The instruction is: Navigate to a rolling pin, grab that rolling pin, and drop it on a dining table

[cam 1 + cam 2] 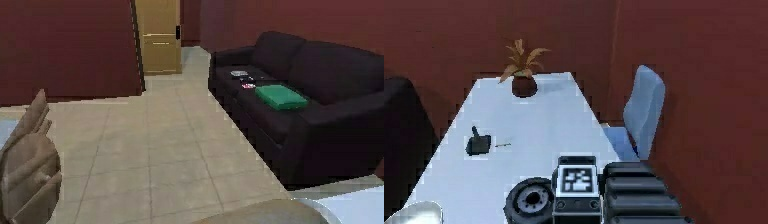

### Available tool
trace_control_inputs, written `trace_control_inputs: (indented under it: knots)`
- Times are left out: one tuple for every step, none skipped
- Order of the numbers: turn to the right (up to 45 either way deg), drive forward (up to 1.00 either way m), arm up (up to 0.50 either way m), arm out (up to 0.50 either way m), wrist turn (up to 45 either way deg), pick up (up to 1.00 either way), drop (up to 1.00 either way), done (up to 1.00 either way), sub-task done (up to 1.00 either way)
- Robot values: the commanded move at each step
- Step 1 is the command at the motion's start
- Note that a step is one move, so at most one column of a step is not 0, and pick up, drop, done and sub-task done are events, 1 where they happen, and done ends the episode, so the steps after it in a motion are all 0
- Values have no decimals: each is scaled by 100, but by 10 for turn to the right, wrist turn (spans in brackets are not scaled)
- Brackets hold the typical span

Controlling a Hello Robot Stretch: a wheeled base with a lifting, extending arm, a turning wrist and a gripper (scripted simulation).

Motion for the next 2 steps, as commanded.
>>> trace_control_inputs:
  knots:
    - [-210,0,0,0,0,0,0,0,0]
    - [90,0,0,0,0,0,0,0,0]
